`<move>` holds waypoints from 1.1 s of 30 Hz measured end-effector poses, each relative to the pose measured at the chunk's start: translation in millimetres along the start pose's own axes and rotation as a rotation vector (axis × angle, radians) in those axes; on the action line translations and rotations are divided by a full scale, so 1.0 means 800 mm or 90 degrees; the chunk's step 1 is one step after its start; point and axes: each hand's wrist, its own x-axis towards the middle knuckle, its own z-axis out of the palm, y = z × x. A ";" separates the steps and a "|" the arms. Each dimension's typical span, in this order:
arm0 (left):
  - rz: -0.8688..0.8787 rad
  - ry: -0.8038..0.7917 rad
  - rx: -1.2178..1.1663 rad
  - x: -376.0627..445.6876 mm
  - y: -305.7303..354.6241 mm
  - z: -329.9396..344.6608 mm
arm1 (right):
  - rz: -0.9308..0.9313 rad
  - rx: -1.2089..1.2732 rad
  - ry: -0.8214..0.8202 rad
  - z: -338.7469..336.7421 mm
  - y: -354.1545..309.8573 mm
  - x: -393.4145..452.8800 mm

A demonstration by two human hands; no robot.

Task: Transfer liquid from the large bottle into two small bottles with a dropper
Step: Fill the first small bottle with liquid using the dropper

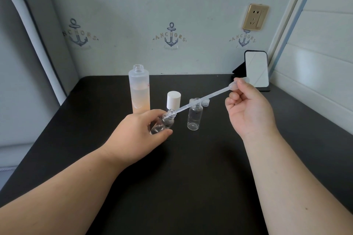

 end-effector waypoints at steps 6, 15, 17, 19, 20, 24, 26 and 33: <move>-0.004 0.004 0.012 0.000 0.002 0.000 | 0.001 0.001 0.007 -0.001 0.000 0.000; -0.006 0.002 0.022 0.000 0.003 -0.002 | -0.003 0.005 0.000 -0.001 -0.003 0.000; -0.001 -0.001 0.025 0.000 0.003 -0.002 | -0.001 0.007 0.000 -0.002 -0.003 0.001; -0.001 -0.001 0.023 0.000 0.004 -0.002 | -0.001 0.008 0.001 -0.002 -0.002 0.001; -0.003 0.000 0.021 0.000 0.004 -0.002 | -0.003 0.008 0.000 -0.002 -0.001 0.001; -0.004 -0.002 0.009 0.000 0.005 -0.003 | -0.018 0.001 -0.011 -0.002 -0.003 0.001; -0.003 -0.005 0.010 0.000 0.005 -0.003 | -0.022 0.002 -0.014 -0.001 -0.003 0.001; -0.011 -0.003 0.012 -0.001 0.010 -0.005 | -0.018 0.036 0.016 0.001 -0.005 -0.003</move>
